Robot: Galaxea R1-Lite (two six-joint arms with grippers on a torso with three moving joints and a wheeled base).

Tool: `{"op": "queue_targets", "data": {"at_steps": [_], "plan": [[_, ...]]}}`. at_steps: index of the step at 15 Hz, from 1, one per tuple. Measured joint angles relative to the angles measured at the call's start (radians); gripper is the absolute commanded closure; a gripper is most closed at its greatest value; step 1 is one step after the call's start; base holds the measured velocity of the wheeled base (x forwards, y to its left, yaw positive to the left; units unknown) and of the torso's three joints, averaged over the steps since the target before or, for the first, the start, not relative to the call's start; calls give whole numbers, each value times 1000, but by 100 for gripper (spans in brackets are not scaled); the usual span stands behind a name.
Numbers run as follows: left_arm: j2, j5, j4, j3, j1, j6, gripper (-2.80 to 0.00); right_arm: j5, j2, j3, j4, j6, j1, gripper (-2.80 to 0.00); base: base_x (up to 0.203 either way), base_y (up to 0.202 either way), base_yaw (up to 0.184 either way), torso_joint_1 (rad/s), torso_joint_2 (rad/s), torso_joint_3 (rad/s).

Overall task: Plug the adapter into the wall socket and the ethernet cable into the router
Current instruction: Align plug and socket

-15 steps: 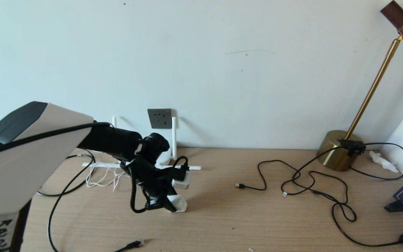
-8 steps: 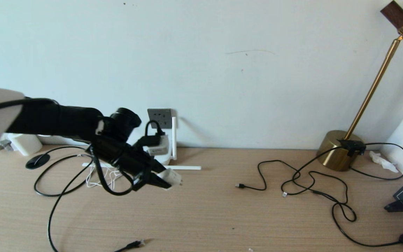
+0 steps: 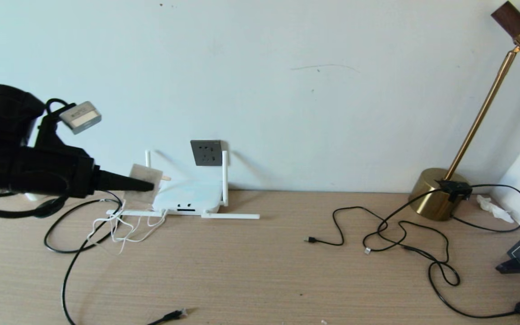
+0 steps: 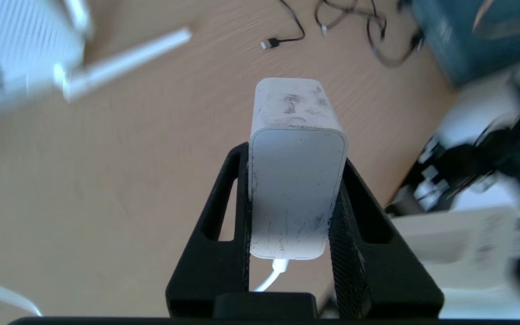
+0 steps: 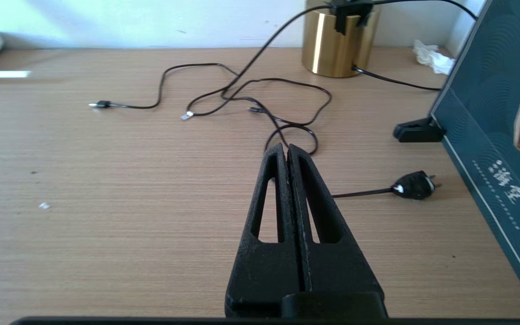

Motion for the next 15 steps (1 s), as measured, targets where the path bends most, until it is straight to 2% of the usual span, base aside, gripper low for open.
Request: {"op": "queue_targets", "data": {"at_steps": [2, 4, 6, 8, 9, 10, 11, 13, 15], "plan": [[-50, -18, -4, 85, 86, -88, 0, 0, 0, 0, 0, 0, -1, 0, 0, 0, 0, 0, 0, 0], [-76, -27, -52, 190, 128, -157, 0, 0, 0, 0, 0, 0, 0, 0, 0, 0, 0, 0, 0, 0], [-83, -28, -185, 302, 146, -190, 0, 0, 0, 0, 0, 0, 0, 0, 0, 0, 0, 0, 0, 0], [-75, -1, -363, 353, 148, -311, 0, 0, 0, 0, 0, 4, 0, 0, 0, 0, 0, 0, 0, 0], [-69, 45, -465, 369, 137, -394, 0, 0, 0, 0, 0, 5, 0, 0, 0, 0, 0, 0, 0, 0], [-63, 129, -576, 392, 113, -460, 0, 0, 0, 0, 0, 6, -1, 0, 0, 0, 0, 0, 0, 0], [-55, 224, -684, 422, 83, -489, 0, 0, 0, 0, 0, 6, -1, 0, 0, 0, 0, 0, 0, 0], [-8, 462, -935, 503, 2, -465, 0, 0, 0, 0, -1, 7, 0, 0, 0, 0, 0, 0, 0, 0], [86, 645, -1205, 571, -52, -380, 0, 0, 0, 2, -2, 9, 0, 0, 0, 0, 0, 0, 0, 0]]}}
